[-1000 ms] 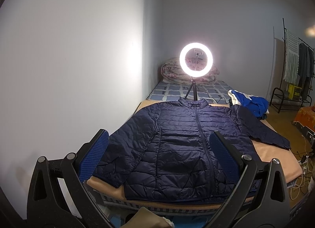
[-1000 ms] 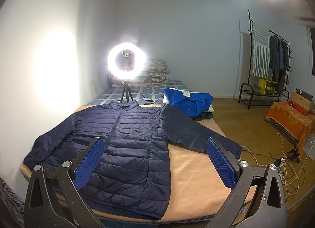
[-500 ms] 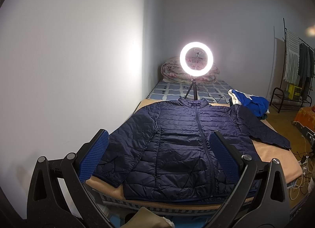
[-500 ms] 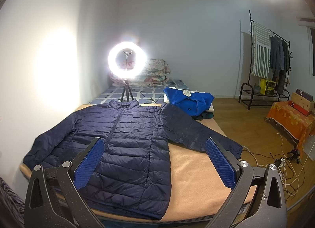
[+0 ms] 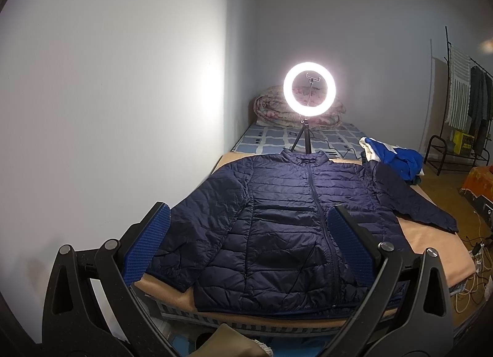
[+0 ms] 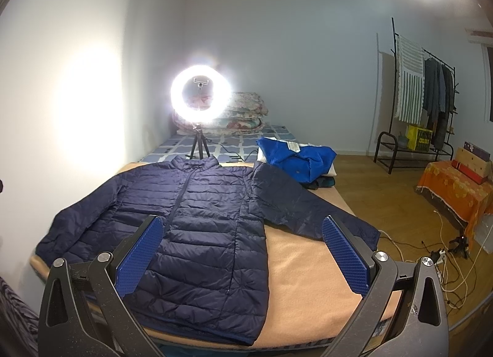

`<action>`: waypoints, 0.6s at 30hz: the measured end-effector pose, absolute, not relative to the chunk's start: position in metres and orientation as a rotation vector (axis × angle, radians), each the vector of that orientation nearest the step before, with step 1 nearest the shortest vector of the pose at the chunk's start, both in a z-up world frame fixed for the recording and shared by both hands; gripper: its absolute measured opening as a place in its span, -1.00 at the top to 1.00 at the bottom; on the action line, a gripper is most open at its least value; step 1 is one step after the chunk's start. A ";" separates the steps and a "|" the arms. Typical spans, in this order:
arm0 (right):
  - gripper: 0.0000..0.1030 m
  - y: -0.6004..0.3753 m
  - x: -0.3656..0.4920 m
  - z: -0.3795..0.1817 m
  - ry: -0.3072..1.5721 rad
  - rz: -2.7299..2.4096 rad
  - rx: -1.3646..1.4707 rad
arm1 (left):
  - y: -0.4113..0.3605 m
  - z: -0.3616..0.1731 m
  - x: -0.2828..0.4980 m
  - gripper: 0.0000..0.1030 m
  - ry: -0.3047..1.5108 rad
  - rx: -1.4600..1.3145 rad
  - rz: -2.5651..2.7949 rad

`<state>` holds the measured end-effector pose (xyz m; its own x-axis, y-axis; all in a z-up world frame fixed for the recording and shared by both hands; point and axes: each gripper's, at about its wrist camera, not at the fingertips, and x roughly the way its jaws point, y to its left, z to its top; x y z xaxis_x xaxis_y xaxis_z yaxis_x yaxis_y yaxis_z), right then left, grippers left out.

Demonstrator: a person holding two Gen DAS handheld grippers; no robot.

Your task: Fold large clothes

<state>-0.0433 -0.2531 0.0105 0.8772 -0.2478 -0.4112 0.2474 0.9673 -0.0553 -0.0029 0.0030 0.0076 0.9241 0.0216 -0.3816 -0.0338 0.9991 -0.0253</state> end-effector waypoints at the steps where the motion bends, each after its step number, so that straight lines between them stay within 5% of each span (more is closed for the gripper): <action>1: -0.99 -0.253 -0.043 0.010 0.429 -0.258 -0.002 | 0.003 0.007 -0.002 -1.00 0.391 -0.032 0.028; 18: -0.99 -0.244 -0.035 0.011 0.433 -0.234 -0.016 | 0.005 0.005 0.000 -1.00 0.394 -0.030 0.029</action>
<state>-0.0352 -0.2438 0.0111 0.8812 -0.2276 -0.4143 0.2210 0.9731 -0.0646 -0.0004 0.0052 0.0051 0.9231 0.0223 -0.3840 -0.0340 0.9991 -0.0237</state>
